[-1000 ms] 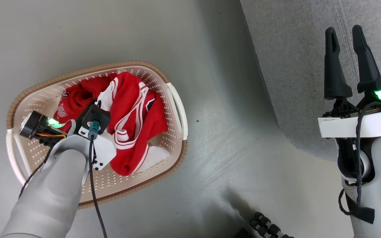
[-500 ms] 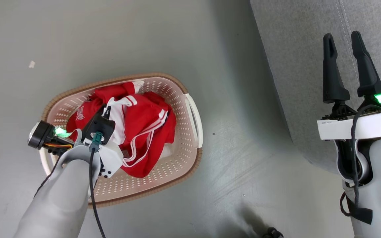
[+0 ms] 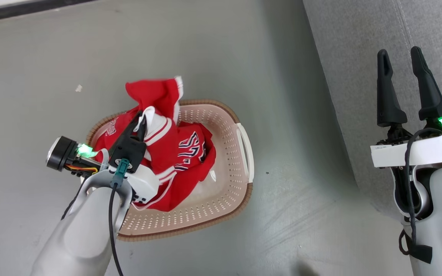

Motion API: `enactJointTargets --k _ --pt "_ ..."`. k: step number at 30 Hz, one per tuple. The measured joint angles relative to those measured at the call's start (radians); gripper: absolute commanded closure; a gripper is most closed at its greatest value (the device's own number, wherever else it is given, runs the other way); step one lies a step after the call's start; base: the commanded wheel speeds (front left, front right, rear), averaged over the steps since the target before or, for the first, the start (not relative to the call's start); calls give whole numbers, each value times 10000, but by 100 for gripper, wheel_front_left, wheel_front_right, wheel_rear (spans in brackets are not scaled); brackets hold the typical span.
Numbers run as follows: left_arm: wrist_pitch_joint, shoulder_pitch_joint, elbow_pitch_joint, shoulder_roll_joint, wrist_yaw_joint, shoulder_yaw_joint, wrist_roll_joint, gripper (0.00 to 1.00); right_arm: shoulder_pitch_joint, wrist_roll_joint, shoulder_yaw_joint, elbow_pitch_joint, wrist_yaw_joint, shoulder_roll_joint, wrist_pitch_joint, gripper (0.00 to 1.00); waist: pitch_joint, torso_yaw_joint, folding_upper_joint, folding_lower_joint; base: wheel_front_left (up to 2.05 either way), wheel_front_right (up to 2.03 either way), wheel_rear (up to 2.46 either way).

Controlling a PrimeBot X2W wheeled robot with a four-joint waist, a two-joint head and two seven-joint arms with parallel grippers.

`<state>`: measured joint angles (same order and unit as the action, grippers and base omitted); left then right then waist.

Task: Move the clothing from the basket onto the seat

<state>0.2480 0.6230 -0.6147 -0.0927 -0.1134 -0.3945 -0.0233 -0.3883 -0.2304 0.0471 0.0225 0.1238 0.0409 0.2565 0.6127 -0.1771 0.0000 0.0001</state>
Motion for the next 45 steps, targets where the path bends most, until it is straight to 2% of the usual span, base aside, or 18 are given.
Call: enactJointTargets --k 14,18,33,45 --pt "4 -1044 2861 -274 -54 -144 222 100 563 460 77 -207 0 8 0 0 -1043 630 0 0 0 0 0" --pt "12 -1243 3463 -397 52 -198 224 100 629 508 88 -245 0 10 0 0 -1359 777 0 0 0 0 0" --pt "13 -1406 4865 -1001 729 -282 314 100 1220 905 40 -278 0 56 0 0 -2552 1120 0 -1 0 0 0" --pt "13 -1234 5294 -1047 1177 -290 543 100 1615 907 -301 -318 0 240 0 0 -3372 1190 0 -1 0 0 0"
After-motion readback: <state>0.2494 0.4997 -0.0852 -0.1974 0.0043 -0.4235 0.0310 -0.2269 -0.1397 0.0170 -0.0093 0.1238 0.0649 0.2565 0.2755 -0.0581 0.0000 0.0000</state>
